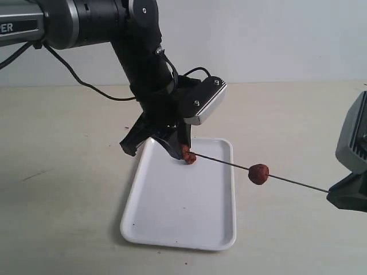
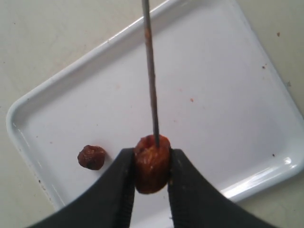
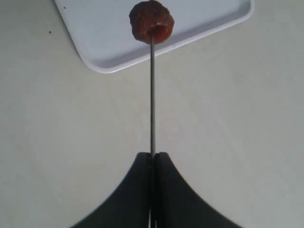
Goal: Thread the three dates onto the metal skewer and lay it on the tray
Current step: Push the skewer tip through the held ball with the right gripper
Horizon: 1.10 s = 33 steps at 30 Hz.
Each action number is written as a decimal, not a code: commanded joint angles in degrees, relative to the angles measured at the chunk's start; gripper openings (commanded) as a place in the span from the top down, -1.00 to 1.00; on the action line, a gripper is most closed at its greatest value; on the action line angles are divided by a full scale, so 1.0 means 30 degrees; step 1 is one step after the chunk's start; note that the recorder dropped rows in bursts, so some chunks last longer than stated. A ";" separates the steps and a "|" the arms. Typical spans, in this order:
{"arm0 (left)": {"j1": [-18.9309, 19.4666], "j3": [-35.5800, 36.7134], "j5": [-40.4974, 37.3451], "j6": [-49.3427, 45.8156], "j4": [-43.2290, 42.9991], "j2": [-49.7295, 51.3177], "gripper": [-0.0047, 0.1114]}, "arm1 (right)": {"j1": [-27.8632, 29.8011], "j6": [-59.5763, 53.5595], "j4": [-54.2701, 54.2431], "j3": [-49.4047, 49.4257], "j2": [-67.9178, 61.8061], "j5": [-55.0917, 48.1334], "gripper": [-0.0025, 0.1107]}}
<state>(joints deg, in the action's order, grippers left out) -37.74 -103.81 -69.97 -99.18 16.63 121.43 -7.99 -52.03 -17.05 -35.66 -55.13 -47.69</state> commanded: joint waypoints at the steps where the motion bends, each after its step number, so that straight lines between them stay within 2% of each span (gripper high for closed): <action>1: 0.0005 0.0099 0.0004 -0.0053 0.0322 -0.0267 0.47 | 0.0104 -0.0144 -0.0122 0.0115 0.0413 0.0040 0.96; 33: 0.0005 0.0099 0.0004 0.0095 0.0174 -0.0267 0.47 | 0.0104 0.0063 0.0274 0.0115 0.1505 -0.0978 0.96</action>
<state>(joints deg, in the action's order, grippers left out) -37.74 -103.81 -69.97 -99.29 16.83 121.43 -7.99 -52.16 -16.77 -35.66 -50.88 -50.61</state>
